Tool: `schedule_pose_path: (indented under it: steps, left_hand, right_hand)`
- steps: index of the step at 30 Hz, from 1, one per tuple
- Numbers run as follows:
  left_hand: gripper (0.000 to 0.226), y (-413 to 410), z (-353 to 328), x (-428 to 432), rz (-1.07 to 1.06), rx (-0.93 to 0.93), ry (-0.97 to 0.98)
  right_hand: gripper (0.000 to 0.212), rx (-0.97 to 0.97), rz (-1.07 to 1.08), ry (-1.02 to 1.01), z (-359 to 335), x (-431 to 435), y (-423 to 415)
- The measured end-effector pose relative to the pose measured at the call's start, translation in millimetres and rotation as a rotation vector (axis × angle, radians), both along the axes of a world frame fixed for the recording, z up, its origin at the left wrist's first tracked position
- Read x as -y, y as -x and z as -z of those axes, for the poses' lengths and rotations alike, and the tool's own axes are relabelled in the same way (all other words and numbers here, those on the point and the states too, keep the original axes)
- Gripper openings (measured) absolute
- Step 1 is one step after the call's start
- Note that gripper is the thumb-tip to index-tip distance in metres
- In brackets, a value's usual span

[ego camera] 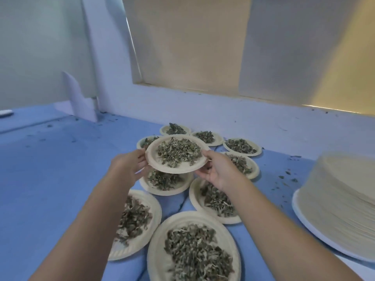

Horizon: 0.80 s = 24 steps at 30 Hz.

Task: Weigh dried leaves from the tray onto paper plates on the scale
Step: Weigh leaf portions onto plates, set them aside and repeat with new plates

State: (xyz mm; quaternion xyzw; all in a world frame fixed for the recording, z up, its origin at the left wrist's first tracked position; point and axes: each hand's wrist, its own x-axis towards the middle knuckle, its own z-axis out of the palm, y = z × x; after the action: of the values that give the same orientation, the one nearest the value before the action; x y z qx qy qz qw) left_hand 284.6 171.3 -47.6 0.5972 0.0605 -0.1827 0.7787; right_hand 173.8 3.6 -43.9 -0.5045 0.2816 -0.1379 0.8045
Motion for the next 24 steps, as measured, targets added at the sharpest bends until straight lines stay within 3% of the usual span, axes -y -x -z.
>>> schedule_pose_path:
  steps: [6,12,15,19,24]
  left_hand:
    - [0.009,-30,12,-22,0.058,-0.038,-0.105]
    - [0.014,-60,26,-36,-0.099,-0.108,-0.015]
    - [0.007,-78,41,-48,-0.204,-0.166,0.047]
    - [0.040,-91,62,-58,-0.332,-0.206,0.044]
    - [0.040,-96,76,-56,-0.346,-0.248,0.071]
  right_hand:
    - [0.017,-0.041,-0.070,0.020,8,-14,-44]
    - [0.034,-0.016,-0.052,0.016,20,-20,-60]
    - [0.026,0.028,-0.030,-0.048,26,-15,-59]
    - [0.022,0.082,-0.013,-0.097,31,-12,-58]
    - [0.018,0.137,-0.038,-0.125,30,-16,-58]
